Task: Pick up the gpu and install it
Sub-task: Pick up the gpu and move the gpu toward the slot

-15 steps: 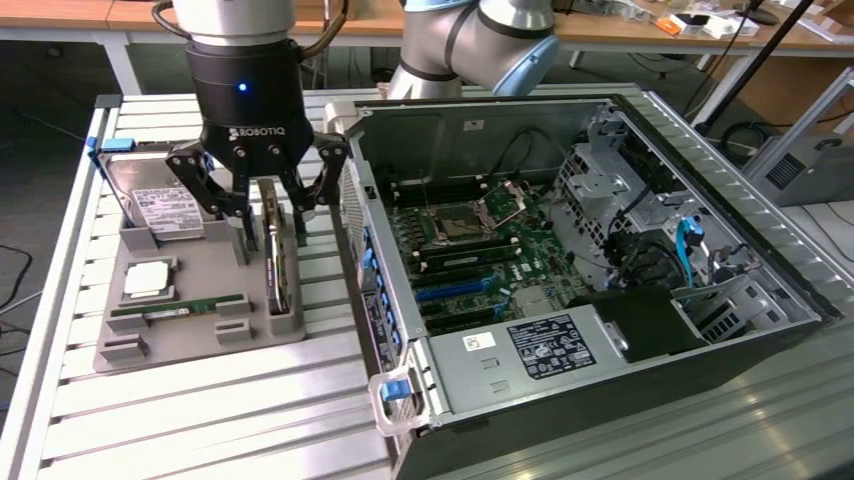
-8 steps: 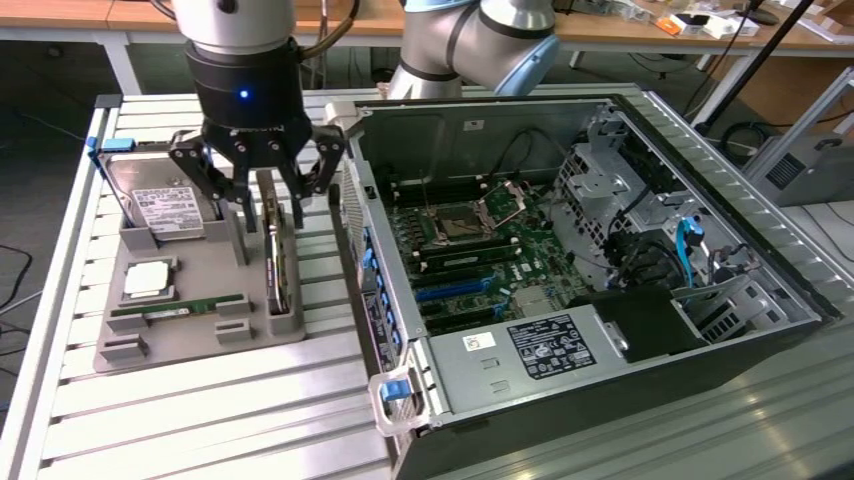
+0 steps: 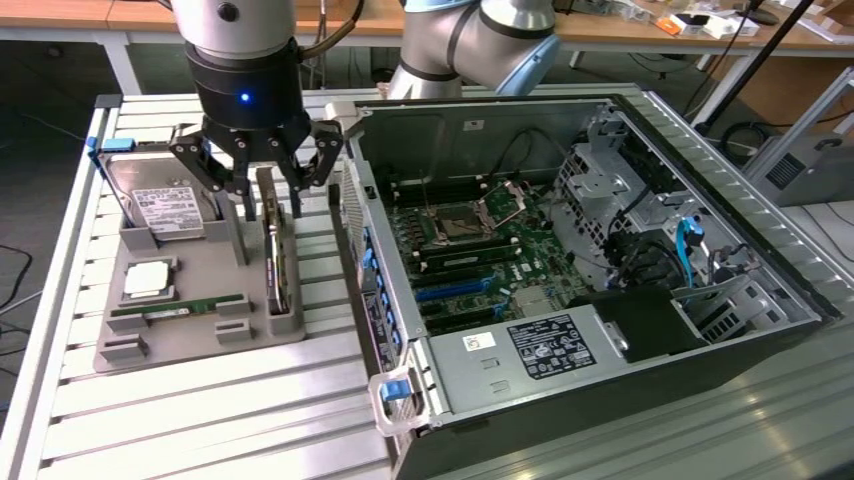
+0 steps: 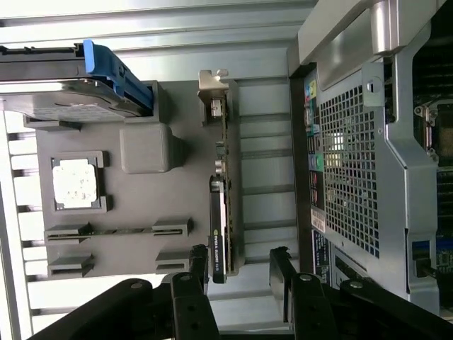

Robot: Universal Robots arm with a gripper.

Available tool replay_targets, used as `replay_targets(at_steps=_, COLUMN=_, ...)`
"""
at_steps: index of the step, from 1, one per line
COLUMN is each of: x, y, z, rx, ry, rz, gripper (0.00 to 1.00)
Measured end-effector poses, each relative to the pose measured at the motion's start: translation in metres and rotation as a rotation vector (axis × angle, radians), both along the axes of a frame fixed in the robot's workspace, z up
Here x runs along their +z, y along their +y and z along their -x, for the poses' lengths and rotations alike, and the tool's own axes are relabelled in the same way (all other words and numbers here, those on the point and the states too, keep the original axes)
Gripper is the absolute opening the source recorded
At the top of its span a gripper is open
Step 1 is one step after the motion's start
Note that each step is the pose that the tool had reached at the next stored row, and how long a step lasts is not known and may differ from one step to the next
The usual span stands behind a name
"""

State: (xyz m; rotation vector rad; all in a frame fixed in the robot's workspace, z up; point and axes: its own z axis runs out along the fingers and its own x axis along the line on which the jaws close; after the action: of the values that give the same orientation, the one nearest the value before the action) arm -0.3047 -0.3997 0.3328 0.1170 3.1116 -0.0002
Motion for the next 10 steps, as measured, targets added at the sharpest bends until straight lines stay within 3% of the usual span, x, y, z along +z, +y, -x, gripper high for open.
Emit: replay_targets(at_steps=10, x=-0.0018, y=0.0000, z=0.0000, rx=0.000, ry=0.0001, rz=0.0001, gripper=0.48)
